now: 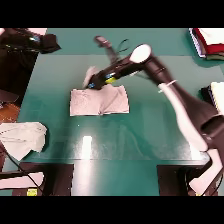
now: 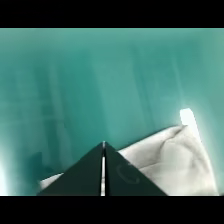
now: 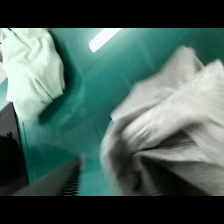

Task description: Fold the shirts.

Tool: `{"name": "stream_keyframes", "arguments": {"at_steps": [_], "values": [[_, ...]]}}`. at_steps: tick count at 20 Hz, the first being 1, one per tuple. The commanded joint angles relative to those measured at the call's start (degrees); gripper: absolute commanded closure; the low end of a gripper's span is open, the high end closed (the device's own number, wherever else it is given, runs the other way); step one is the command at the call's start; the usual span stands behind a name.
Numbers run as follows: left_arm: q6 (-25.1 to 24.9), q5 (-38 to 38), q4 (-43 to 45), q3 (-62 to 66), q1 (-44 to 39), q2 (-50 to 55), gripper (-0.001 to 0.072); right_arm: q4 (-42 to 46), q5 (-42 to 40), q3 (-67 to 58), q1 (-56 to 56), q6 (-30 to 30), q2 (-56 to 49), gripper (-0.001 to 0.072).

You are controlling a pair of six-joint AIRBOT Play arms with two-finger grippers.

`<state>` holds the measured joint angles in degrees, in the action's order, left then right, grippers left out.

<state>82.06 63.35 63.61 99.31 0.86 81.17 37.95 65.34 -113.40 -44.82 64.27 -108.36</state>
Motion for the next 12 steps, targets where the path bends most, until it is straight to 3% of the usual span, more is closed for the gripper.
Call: {"name": "stream_keyframes", "arguments": {"at_steps": [1,4,9,12], "values": [[0.00,2.40,0.55,0.04,3.45,-3.98,0.0686,-2.89,-8.13,-6.38,-6.97,-3.32,-6.56,0.0106],[-0.31,6.14,0.98,0.04,3.82,-4.33,0.0686,-1.75,-5.79,-1.73,-3.65,-2.95,-3.41,0.0119],[-2.03,8.22,0.96,0.02,3.80,-4.33,0.0686,5.86,7.69,14.78,11.82,2.34,5.70,0.0172],[-2.08,8.22,0.92,0.02,3.80,-4.33,0.0686,5.55,6.45,27.19,21.62,3.67,10.64,0.0172]]}}
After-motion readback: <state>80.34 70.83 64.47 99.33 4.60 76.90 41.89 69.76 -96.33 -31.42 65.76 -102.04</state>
